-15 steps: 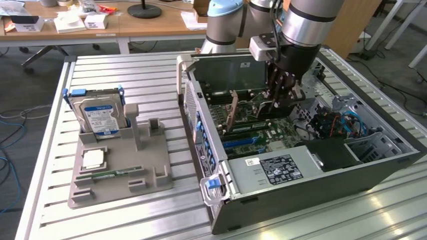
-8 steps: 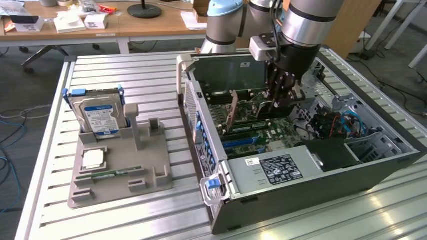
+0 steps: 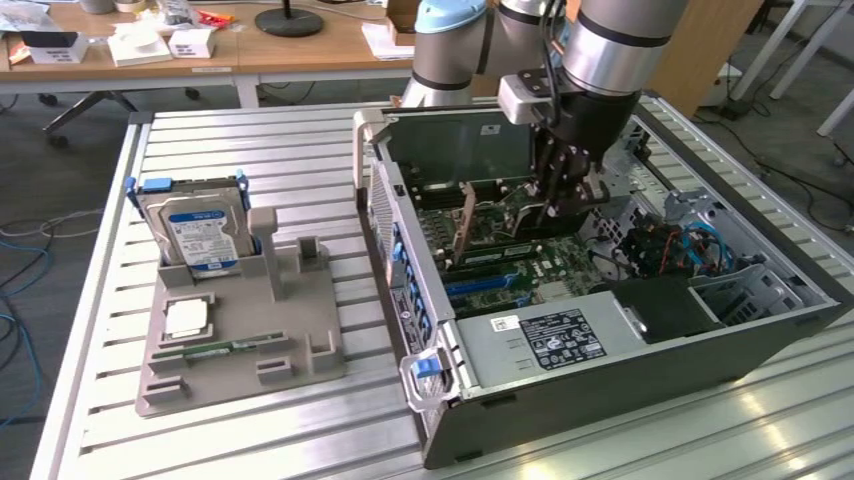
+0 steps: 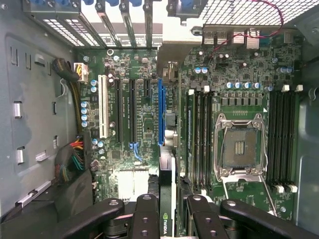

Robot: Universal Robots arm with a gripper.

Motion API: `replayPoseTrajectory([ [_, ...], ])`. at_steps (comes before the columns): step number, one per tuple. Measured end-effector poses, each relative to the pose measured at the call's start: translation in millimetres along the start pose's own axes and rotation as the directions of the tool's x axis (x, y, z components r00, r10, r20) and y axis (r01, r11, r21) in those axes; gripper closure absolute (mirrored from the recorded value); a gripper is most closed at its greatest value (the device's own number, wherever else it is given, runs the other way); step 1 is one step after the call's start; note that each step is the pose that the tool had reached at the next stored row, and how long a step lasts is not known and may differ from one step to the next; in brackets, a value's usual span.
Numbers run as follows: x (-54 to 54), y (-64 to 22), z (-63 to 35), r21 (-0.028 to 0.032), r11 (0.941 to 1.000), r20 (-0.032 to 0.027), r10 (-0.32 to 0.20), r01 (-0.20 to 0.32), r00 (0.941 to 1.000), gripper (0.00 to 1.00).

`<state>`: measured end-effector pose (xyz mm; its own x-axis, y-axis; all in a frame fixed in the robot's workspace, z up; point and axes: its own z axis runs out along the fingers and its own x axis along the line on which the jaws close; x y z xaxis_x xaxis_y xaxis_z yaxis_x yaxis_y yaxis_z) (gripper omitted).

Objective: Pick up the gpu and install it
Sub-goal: 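Insert the gpu into the slot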

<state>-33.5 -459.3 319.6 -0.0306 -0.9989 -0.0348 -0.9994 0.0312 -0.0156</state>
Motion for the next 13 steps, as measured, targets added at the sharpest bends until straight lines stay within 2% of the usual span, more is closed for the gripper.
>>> replayPoseTrajectory([
  [6,0.1,0.0,2.8,0.0001,1.0000,0.0002,0.000,0.000,1.0000,0.73],
  [13,0.4,0.1,10.8,0.0000,1.0000,0.0000,0.000,0.000,1.0000,0.73],
])
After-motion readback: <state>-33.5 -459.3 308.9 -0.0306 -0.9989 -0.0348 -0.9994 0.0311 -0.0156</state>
